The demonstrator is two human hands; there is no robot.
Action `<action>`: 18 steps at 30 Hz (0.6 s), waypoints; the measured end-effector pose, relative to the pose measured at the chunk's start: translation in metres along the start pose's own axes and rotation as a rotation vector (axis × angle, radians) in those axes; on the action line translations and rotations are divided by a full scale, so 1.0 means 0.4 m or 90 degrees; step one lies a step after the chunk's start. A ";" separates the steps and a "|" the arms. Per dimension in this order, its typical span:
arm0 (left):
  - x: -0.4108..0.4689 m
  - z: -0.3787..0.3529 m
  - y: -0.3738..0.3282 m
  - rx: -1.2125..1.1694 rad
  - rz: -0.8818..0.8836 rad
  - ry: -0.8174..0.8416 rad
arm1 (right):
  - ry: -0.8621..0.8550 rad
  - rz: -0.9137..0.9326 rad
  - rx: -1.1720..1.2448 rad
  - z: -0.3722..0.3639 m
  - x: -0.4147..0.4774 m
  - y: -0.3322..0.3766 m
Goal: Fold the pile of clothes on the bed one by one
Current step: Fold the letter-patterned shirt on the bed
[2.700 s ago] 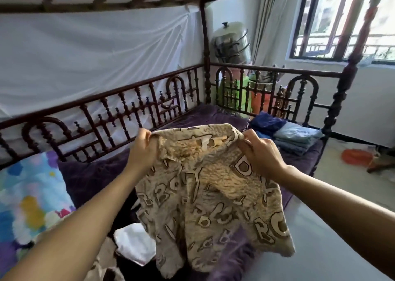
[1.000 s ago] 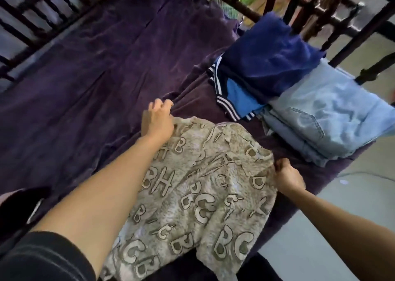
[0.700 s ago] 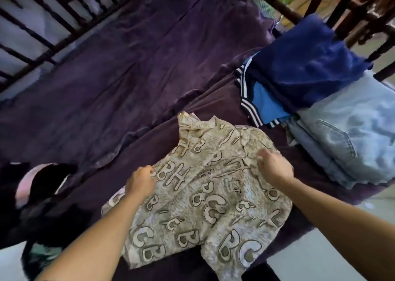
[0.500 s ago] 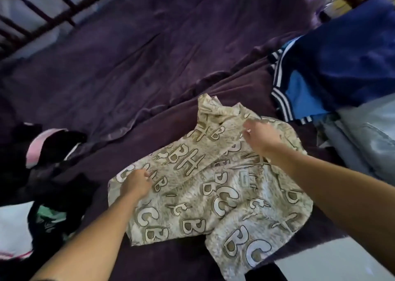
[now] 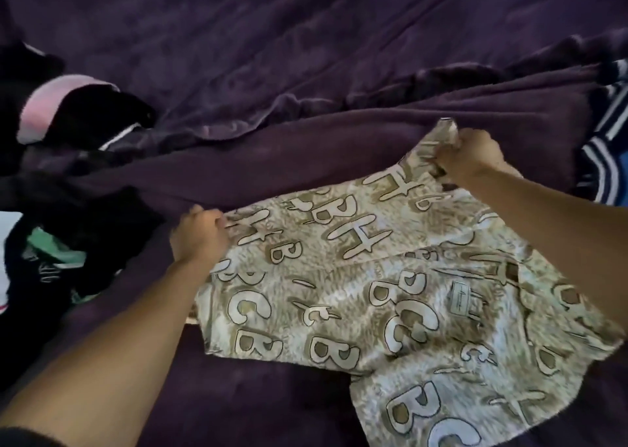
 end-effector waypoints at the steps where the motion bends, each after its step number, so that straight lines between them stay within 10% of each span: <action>1: 0.014 0.042 -0.012 -0.026 -0.021 -0.032 | -0.056 0.007 0.019 0.043 0.002 0.010; 6: 0.177 0.240 -0.122 -0.125 -0.126 -0.118 | -0.227 0.016 0.066 0.229 0.098 0.105; 11: 0.263 0.245 -0.120 -0.294 0.031 -0.176 | -0.215 0.038 0.118 0.213 0.121 0.130; 18: -0.051 -0.037 0.011 -0.306 0.202 0.081 | -0.129 0.484 -0.020 -0.006 -0.268 0.195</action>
Point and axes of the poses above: each hand's wrist, its own x-axis towards the middle knuckle, its own z-axis out of the back of the hand, y = z × x, the point moved 9 cm from there along x, towards the middle knuckle, and after that the axes turned 4 degrees about x, right-handed, at the moved point
